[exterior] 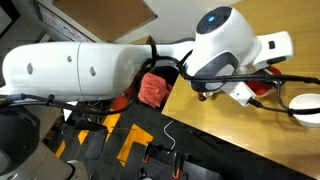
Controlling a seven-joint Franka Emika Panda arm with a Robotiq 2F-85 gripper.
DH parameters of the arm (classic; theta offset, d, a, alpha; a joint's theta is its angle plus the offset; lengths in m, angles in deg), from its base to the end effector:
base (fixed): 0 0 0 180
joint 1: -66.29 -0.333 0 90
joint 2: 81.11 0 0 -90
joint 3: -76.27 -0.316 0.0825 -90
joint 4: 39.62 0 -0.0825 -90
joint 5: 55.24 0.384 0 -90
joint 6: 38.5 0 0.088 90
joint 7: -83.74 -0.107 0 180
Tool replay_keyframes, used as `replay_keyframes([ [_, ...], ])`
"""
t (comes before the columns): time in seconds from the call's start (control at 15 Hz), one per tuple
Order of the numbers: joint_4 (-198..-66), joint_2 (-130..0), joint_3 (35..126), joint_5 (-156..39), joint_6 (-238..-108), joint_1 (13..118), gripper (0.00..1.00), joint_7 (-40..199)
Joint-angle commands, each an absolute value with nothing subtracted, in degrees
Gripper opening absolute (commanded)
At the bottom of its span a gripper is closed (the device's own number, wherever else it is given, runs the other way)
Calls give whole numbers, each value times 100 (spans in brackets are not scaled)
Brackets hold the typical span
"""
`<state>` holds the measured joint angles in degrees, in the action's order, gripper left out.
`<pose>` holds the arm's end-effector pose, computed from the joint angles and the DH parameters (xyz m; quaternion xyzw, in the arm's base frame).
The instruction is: Open the Tupperware, pour the sweets into it, then close the kid
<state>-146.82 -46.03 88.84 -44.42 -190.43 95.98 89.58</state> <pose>0.4882 -0.4373 0.2089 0.9275 -0.3617 0.0826 0.0464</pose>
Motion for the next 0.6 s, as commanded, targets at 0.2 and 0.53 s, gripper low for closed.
replay_keyframes([
  [0.2, -14824, -4671, 9129, -4690, -19136, 9292, 6, 8678],
  [0.53, -14766, -4479, 9374, -4957, -19210, 9025, 6, 8267],
])
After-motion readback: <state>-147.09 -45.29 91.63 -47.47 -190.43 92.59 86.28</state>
